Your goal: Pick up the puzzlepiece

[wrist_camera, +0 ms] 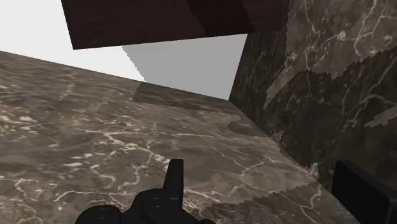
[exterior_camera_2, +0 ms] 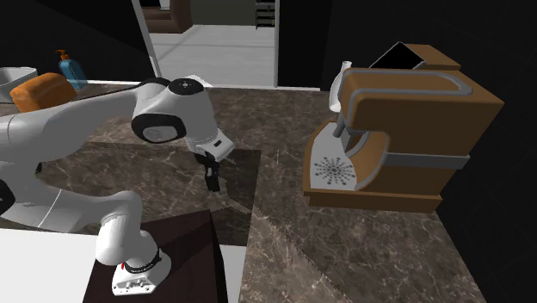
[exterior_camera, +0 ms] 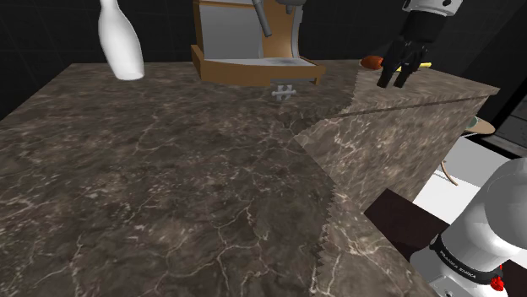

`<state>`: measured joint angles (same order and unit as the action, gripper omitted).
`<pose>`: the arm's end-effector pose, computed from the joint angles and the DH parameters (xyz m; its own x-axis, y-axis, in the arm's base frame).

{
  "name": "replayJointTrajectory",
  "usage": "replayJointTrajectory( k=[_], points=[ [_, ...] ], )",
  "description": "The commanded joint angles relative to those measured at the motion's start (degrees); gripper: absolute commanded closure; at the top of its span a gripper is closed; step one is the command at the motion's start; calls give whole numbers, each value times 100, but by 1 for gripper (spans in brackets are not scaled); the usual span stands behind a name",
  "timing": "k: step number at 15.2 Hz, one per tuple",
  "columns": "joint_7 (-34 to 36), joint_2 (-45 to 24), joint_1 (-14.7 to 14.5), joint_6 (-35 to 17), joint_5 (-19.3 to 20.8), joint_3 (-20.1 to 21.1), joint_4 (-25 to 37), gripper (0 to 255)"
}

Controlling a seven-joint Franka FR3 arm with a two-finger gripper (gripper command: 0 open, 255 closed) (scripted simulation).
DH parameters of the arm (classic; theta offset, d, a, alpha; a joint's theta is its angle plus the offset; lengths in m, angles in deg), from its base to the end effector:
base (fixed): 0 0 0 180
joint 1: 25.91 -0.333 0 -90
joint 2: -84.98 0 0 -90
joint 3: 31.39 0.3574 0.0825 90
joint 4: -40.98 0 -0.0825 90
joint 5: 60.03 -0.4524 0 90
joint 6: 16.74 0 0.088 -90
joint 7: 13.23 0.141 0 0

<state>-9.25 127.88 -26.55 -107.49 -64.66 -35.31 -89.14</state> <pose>0.3615 -0.0162 0.6202 0.9924 -0.1115 0.0513 -0.1040 -0.9859 -0.1308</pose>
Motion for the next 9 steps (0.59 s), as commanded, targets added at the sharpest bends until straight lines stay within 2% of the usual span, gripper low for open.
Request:
replayJointTrajectory(
  k=[1, 9],
  points=[
    [0, 0, 0, 0, 0, 0, 0, 0],
    [792, -723, -21, -1883, 246, 925, -57, 0]
  ],
)
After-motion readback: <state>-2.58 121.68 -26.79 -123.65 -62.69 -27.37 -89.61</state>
